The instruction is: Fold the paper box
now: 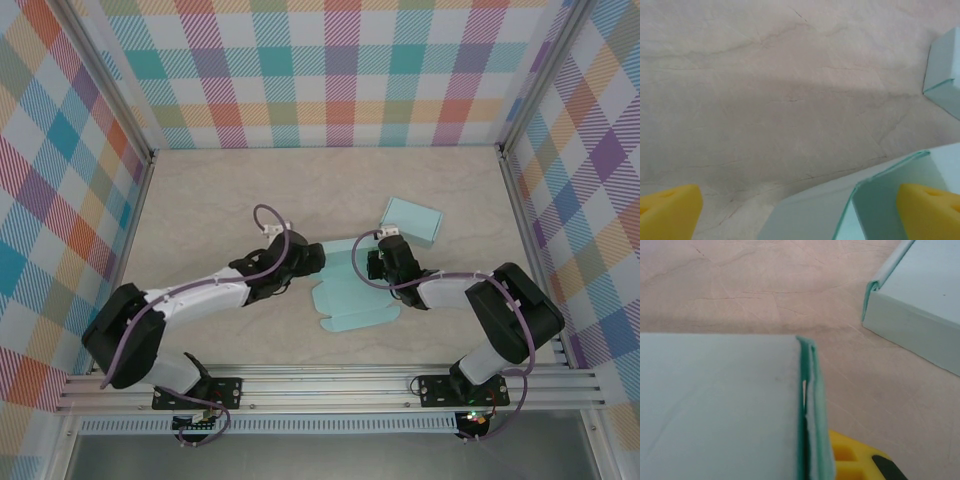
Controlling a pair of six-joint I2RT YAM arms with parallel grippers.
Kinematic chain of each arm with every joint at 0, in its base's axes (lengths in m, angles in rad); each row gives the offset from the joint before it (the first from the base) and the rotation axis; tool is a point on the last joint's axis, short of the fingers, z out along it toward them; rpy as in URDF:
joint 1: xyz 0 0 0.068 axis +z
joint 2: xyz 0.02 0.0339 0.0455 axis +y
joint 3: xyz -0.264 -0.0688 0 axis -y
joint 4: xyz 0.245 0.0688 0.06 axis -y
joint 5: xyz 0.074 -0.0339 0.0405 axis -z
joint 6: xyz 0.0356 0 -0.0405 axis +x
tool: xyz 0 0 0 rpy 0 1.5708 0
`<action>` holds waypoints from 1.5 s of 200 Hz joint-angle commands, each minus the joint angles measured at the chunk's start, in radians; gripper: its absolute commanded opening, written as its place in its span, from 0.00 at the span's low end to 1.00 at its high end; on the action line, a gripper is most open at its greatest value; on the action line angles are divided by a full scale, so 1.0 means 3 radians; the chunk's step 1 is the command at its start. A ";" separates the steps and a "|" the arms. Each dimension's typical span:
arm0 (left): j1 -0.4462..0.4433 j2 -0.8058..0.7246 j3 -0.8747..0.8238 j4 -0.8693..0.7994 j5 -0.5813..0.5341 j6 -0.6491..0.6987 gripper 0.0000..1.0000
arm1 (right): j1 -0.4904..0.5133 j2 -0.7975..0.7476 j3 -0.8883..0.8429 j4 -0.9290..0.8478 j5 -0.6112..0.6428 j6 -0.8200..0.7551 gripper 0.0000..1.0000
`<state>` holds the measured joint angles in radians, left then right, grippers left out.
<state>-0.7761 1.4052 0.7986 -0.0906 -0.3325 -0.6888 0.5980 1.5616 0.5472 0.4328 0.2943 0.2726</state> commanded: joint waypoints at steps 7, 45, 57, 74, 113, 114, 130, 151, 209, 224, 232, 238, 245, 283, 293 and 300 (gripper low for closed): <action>-0.0078 -0.0574 -0.0237 -0.0355 -0.0325 -0.0285 0.96 | 0.0025 0.0056 0.0021 0.0125 -0.0017 0.0057 0.00; -0.0221 -0.1285 -0.0530 -0.0873 -0.0465 -0.0604 0.85 | 0.0027 0.0087 0.0038 0.0117 0.0001 0.0075 0.00; -0.0282 -0.1421 -0.0650 -0.0817 -0.0364 -0.0694 0.77 | 0.0027 0.0077 0.0038 0.0112 0.0005 0.0083 0.00; -0.0429 -0.1466 -0.0820 -0.0462 -0.0177 -0.0732 0.71 | 0.0027 0.0067 0.0040 0.0103 0.0001 0.0081 0.00; -0.0803 -0.0929 -0.0668 -0.0146 -0.0043 -0.0555 0.77 | 0.0027 0.0070 0.0038 0.0096 -0.0013 0.0082 0.00; -0.0808 -0.0907 -0.0658 -0.0139 -0.0038 -0.0543 0.77 | 0.0027 0.0071 0.0037 0.0096 -0.0011 0.0080 0.00; -0.0834 -0.0569 -0.0511 -0.0048 0.0091 -0.0463 0.79 | 0.0027 0.0072 0.0040 0.0092 -0.0017 0.0082 0.00; -0.0829 -0.0204 -0.0370 0.0112 0.0152 -0.0399 0.80 | 0.0027 0.0057 0.0030 0.0079 -0.0019 0.0097 0.00; -0.0729 0.0256 -0.0217 0.0403 0.0025 -0.0296 0.77 | 0.0025 0.0010 -0.0007 0.0117 -0.0050 0.0145 0.00; -0.0697 0.0337 -0.0193 0.0485 0.0029 -0.0267 0.77 | 0.0027 0.0010 -0.0011 0.0122 -0.0056 0.0154 0.00; -0.0691 0.0378 -0.0164 0.0508 0.0013 -0.0237 0.77 | 0.0027 0.0006 -0.0017 0.0129 -0.0056 0.0155 0.00; -0.0691 0.0412 -0.0143 0.0526 0.0005 -0.0198 0.77 | 0.0027 0.0005 -0.0017 0.0137 -0.0058 0.0155 0.00; -0.0691 0.0438 -0.0107 0.0545 -0.0007 -0.0156 0.77 | 0.0024 0.0005 -0.0024 0.0141 -0.0061 0.0157 0.00; -0.0673 0.0522 0.0003 0.0609 -0.0315 0.0118 0.76 | 0.0027 0.0000 -0.0060 0.0158 -0.0055 0.0166 0.00; -0.0640 0.0563 0.0036 0.0610 -0.0357 0.0168 0.76 | 0.0027 0.0000 -0.0068 0.0164 -0.0061 0.0167 0.00; -0.0609 0.0593 0.0069 0.0593 -0.0359 0.0169 0.76 | 0.0028 0.0001 -0.0065 0.0168 -0.0061 0.0170 0.00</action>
<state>-0.9874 1.5524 0.7753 0.0616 -0.3714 -0.6968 0.6003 1.5745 0.5434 0.4572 0.2901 0.3038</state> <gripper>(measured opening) 0.764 0.114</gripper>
